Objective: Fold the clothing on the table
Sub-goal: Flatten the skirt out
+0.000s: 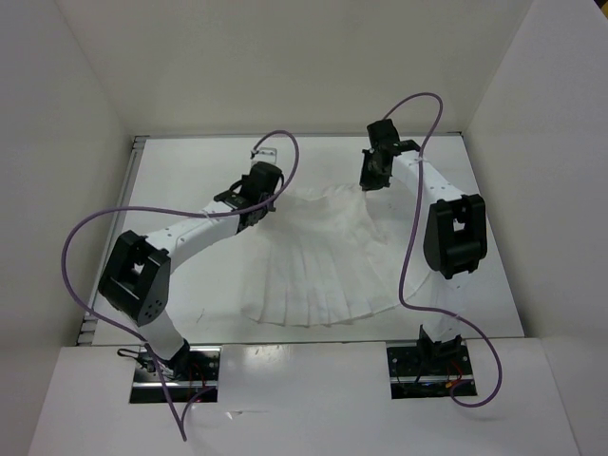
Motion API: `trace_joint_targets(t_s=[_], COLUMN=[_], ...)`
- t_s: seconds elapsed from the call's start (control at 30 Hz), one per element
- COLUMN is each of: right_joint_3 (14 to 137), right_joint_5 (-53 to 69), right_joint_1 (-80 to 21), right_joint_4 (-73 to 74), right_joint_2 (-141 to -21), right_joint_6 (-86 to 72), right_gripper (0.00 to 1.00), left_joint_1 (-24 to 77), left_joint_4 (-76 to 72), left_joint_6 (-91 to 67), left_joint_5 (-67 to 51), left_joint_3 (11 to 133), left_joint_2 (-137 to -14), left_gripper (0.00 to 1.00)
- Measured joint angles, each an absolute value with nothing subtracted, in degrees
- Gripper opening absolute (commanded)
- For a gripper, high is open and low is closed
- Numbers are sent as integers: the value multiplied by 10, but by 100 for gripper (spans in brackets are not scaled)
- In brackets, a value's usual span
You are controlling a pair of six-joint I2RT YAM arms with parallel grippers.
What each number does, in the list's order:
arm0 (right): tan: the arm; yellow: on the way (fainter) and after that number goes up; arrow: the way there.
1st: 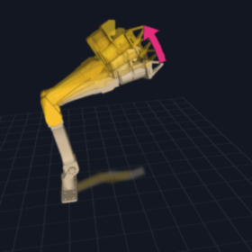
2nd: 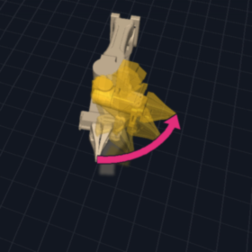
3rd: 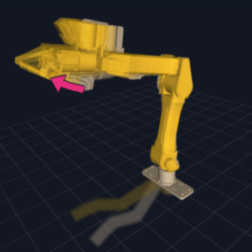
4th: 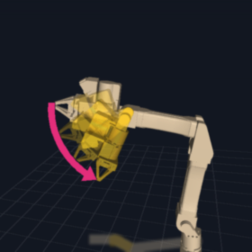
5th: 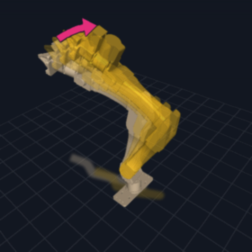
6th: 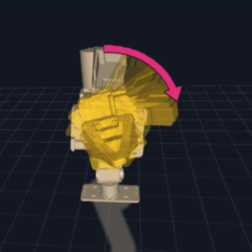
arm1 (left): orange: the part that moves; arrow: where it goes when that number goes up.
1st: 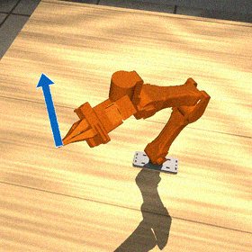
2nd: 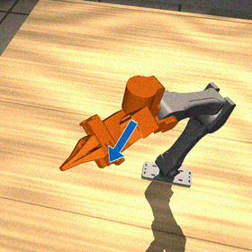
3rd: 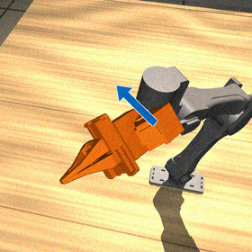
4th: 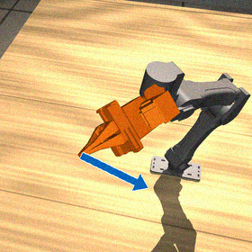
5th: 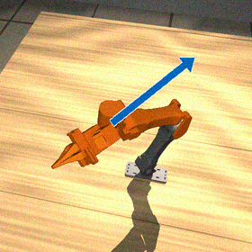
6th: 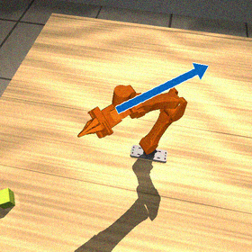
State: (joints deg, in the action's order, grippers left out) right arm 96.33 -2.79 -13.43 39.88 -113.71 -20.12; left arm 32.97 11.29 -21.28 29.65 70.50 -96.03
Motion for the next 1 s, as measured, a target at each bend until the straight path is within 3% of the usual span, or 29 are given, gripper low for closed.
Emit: trace_joint_targets(t_s=[0.33,0.43,0.63,1.0], right_joint_3=[960,958,914,921], right_joint_5=[-31,-29,-67,-44], right_joint_1=[-133,-134,-129,-159], right_joint_4=[398,395,348,339], right_joint_2=[-1137,-1137,-1126,-1136], right_joint_6=[-209,-217,-214,-172], right_gripper=[0,28,47,47], left_joint_1=[267,249,223,215], left_joint_4=[96,88,85,83], left_joint_6=[-246,-249,-243,-239], left_joint_5=[268,238,219,191], left_joint_3=[736,736,755,804], left_joint_2=[-1007,-1018,-1067,-1124], left_gripper=[0,0,0,0])
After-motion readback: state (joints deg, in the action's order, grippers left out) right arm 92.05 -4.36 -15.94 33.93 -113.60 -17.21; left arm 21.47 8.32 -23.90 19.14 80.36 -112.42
